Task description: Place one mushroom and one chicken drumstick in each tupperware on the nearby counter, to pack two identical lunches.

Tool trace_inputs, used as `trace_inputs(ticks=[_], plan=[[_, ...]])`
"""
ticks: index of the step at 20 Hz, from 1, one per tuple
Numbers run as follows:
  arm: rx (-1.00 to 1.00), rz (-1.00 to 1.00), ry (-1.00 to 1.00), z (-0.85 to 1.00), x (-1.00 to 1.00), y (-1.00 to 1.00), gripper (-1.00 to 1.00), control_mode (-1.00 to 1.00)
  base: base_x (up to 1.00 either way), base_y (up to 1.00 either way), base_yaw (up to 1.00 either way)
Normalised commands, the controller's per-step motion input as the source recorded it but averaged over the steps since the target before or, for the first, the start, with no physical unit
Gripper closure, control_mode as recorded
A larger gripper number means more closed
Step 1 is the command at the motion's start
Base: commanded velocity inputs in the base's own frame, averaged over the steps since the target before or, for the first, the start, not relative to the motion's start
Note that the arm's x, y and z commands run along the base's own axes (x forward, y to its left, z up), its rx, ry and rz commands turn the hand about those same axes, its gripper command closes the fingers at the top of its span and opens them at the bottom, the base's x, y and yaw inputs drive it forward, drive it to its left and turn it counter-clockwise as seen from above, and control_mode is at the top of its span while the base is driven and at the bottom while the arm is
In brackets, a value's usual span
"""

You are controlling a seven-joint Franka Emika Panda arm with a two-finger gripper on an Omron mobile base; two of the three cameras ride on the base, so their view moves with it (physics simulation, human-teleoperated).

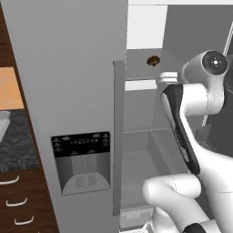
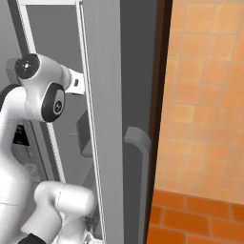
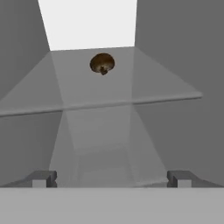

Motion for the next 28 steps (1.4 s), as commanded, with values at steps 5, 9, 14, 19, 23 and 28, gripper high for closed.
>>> trace_inputs(ticks=[5, 9, 14, 19, 23, 28], plan=[[0.0, -0.02, -0.02, 0.4, 0.93, 0.0, -1.0, -1.0, 0.0, 0.0, 0.0], [0.03, -0.06, 0.0, 0.06, 1.0, -0.25, -1.0, -1.0, 0.0, 0.0, 0.0], [0.08, -0.01, -0.01, -0.05, 1.0, -0.29, -1.0, -1.0, 0.0, 0.0, 0.0], [0.0, 0.01, 0.0, 0.0, 0.79, 0.02, -1.0, -1.0, 0.0, 0.0, 0.0], [0.0, 0.05, 0.06, -0.04, 0.21, 0.16, -1.0, -1.0, 0.0, 0.0, 0.0], [0.0, 0.04, 0.0, -0.08, 0.42, -0.04, -1.0, -1.0, 0.0, 0.0, 0.0]])
